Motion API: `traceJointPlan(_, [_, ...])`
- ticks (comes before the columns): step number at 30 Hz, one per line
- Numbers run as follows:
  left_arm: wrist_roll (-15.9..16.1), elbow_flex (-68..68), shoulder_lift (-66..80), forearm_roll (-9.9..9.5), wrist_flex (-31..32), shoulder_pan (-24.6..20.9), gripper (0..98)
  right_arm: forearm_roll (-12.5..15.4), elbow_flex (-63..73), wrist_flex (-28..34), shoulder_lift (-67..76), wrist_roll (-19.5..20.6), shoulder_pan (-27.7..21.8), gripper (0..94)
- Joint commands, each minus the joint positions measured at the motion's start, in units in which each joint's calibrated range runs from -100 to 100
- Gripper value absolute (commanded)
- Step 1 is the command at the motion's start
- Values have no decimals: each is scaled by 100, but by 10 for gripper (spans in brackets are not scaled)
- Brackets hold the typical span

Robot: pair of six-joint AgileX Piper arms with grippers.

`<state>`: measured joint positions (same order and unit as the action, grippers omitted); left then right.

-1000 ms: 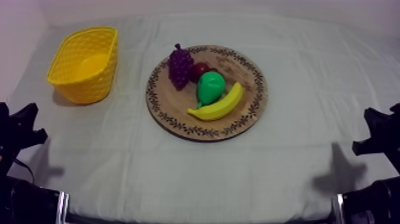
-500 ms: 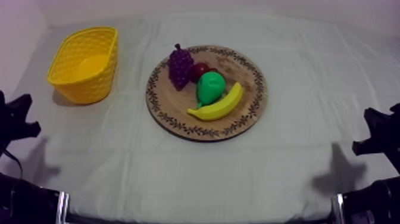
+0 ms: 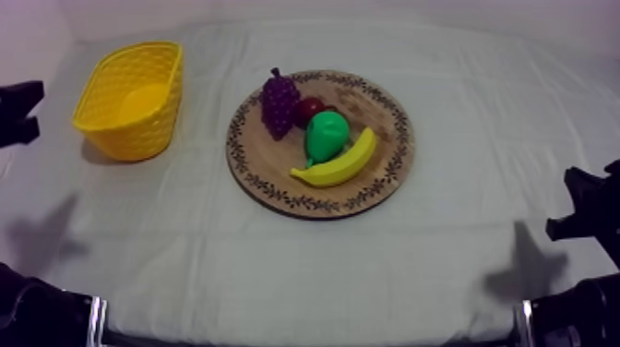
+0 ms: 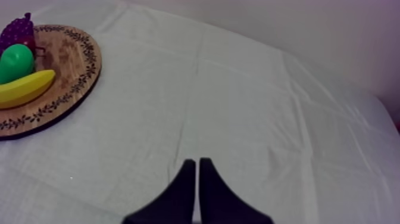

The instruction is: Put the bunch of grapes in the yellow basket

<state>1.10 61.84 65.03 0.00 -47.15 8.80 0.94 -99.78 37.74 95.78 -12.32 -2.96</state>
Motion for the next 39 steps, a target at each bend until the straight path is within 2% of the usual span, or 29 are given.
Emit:
traceJointPlan(1, [42,-431,-564,42,-192,23,0,1,1,0,-2,-1,-3,3])
traceJointPlan(6, [189,-804,-1257,239,-494,21,0,1,1,0,-2,-1,-3,3])
traceJointPlan(13, [184,-1296,-1946,299,-1023,74,0,1,1,0,-2,-1,-3,3])
traceJointPlan(19, [122,-1846,-2299,331,-1710,102,0,1,1,0,-2,-1,-3,3])
traceJointPlan(25, [50,-2193,-2737,479,-2201,148,0,1,1,0,-2,-1,-3,3])
traceJointPlan(33, [-335,-2616,-3576,508,-2352,401,0,1,1,0,-2,-1,-3,3])
traceJointPlan(39, [-819,-3364,-4178,445,-2993,540,0,1,1,0,-2,-1,-3,3])
